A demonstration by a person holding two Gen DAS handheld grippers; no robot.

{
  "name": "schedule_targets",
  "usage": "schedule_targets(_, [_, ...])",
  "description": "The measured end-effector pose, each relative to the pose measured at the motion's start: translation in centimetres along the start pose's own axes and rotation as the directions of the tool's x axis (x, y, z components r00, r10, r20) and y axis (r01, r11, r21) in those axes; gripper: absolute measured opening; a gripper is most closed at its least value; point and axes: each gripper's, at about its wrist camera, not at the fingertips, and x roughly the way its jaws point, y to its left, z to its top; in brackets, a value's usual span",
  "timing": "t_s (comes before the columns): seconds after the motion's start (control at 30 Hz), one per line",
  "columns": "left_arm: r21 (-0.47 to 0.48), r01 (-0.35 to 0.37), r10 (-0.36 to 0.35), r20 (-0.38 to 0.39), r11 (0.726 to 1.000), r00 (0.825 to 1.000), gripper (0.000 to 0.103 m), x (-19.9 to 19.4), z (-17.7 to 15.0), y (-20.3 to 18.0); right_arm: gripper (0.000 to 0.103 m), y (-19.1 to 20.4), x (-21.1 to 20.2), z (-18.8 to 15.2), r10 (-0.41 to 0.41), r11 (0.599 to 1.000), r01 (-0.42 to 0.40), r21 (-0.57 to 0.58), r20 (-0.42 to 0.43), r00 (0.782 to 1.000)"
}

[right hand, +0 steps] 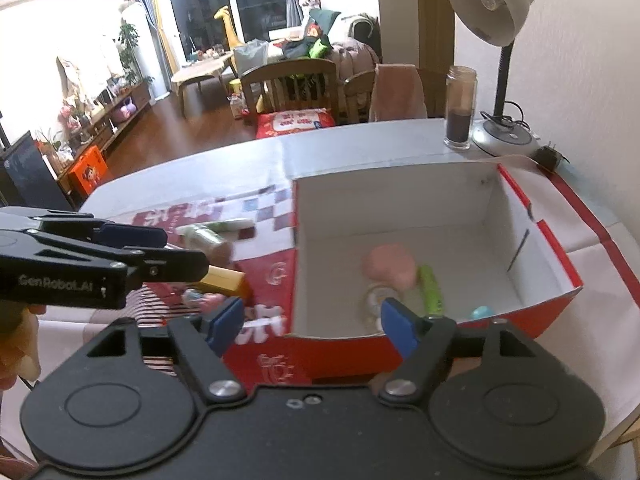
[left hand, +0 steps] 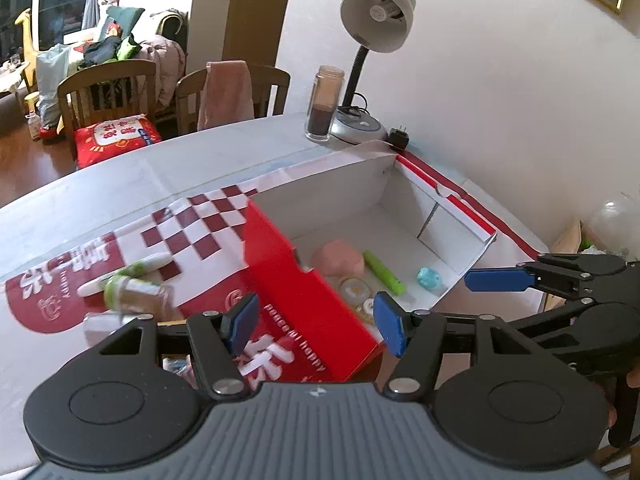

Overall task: Organize rigid objects
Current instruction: 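Move both grippers back over the pile of objects on the tablecloth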

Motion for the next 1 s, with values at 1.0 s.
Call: schedule_targets(1.0, [-0.099, -0.147, 0.16, 0.139, 0.984, 0.977, 0.079, -6.8, -9.1, 12.7, 0.103, 12.2, 1.6, -4.1, 0.05, 0.998, -0.047, -0.047, 0.067, 0.997])
